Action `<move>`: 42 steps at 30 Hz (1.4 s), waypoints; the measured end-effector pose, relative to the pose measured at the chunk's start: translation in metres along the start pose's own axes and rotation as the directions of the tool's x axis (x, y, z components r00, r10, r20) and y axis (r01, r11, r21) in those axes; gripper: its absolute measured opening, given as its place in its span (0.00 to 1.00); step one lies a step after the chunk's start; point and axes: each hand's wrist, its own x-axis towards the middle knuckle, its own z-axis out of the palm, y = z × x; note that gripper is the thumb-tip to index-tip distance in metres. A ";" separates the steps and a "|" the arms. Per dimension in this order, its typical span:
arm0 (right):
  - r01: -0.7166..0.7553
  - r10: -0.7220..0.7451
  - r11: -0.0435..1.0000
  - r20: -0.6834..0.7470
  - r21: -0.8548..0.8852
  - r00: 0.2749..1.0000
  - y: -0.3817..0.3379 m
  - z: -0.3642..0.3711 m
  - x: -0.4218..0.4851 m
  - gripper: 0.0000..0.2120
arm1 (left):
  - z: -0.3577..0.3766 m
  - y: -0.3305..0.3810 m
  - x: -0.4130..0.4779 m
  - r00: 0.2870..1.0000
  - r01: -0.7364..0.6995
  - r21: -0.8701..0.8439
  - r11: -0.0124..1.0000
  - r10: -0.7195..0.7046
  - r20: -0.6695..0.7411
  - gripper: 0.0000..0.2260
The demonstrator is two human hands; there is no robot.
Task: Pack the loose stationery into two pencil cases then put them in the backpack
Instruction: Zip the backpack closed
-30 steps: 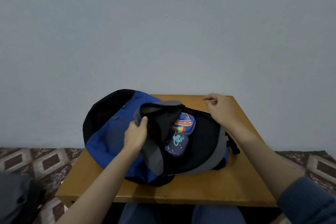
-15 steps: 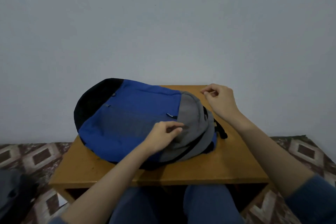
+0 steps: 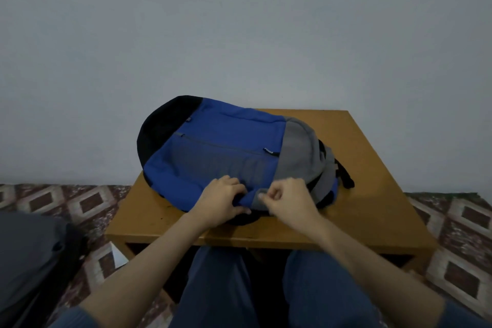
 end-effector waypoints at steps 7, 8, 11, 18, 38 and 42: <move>-0.224 0.218 0.961 0.056 0.160 0.974 0.000 0.057 -0.015 0.16 | -0.004 -0.007 0.009 0.983 0.145 -0.353 0.924 -0.177 -0.058 0.19; -0.212 0.212 0.962 0.019 0.171 0.977 -0.002 0.059 -0.011 0.15 | -0.005 -0.008 0.010 0.981 0.158 -0.374 0.914 -0.188 -0.045 0.19; -0.202 0.216 0.967 -0.078 0.156 0.973 -0.008 0.061 -0.001 0.14 | -0.007 -0.011 0.012 0.977 0.183 -0.424 0.887 -0.214 -0.027 0.19; -0.048 0.055 0.998 -0.138 0.050 0.989 -0.001 0.059 -0.004 0.11 | -0.018 -0.019 0.006 0.979 0.165 -0.460 0.872 -0.087 0.186 0.06; -0.056 0.052 0.998 -0.096 -0.042 0.994 0.042 -0.019 0.023 0.15 | -0.040 -0.080 0.006 0.941 0.338 0.036 0.941 -0.337 -0.023 0.19; 0.097 -0.097 0.995 -0.040 0.006 0.994 0.016 -0.012 0.027 0.15 | -0.042 -0.020 0.015 1.000 0.018 -0.181 0.983 -0.018 0.003 0.27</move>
